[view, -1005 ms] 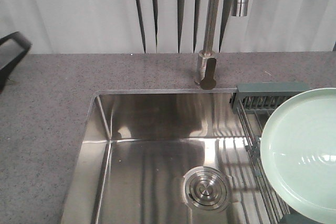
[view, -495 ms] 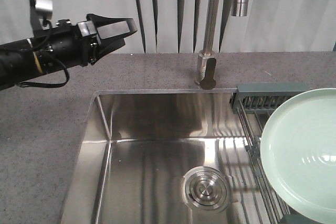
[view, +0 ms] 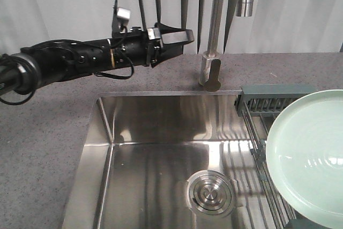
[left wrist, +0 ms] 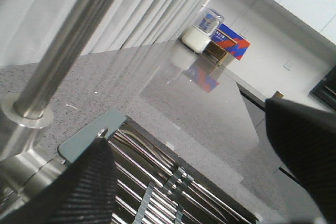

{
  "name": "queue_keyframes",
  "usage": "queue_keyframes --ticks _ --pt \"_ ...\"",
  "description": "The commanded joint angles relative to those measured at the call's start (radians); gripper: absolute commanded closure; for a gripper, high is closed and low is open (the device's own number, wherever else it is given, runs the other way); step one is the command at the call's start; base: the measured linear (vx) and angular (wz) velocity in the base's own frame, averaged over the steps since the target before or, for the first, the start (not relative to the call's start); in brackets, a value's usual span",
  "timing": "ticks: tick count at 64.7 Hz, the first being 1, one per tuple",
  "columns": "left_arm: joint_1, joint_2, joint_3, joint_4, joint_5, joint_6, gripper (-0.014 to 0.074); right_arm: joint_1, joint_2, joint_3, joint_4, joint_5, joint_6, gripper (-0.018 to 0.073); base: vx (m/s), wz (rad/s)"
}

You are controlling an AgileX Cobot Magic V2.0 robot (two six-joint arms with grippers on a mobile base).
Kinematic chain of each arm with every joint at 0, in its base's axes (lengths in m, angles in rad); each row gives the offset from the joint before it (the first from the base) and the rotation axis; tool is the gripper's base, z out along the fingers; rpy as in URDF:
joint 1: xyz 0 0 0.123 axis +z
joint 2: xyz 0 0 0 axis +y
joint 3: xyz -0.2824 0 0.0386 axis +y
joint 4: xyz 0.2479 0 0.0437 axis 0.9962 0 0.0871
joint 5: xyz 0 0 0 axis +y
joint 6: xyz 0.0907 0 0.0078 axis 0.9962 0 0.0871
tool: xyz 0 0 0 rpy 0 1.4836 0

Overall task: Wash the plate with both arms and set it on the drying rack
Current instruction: 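Reach the left gripper forward to the faucet lever handle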

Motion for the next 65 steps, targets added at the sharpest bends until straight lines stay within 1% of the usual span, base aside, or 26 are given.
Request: queue_keyframes --ticks 1,15,26,33,56,60,65 --pt "-0.031 -0.002 -0.099 -0.057 -0.002 -0.011 0.0021 -0.007 0.008 -0.035 -0.012 -0.082 0.003 0.0561 0.00 0.00" --pt "-0.064 0.104 -0.226 -0.057 0.019 -0.056 0.0021 -0.007 0.008 -0.035 -0.012 -0.083 0.003 0.0561 0.00 0.00" --pt "-0.076 0.161 -0.308 -0.060 0.031 -0.056 0.0021 -0.007 0.008 -0.035 -0.012 -0.083 0.004 0.0561 0.00 0.00" --pt "-0.085 0.184 -0.341 -0.067 0.040 -0.083 0.0021 -0.007 0.008 -0.035 -0.012 -0.083 0.004 0.0561 0.00 0.00" --pt "-0.119 0.250 -0.429 -0.074 0.075 -0.083 0.0021 -0.007 0.008 -0.035 -0.009 -0.083 0.004 0.0561 0.00 0.00" --pt "-0.123 0.253 -0.436 -0.072 0.072 -0.099 0.0021 -0.007 0.008 -0.035 -0.009 -0.083 0.004 0.0561 0.00 0.00" --pt "-0.132 0.253 -0.436 -0.067 0.073 -0.099 0.0021 -0.007 0.008 -0.035 -0.008 -0.083 0.004 0.0561 0.00 0.00"
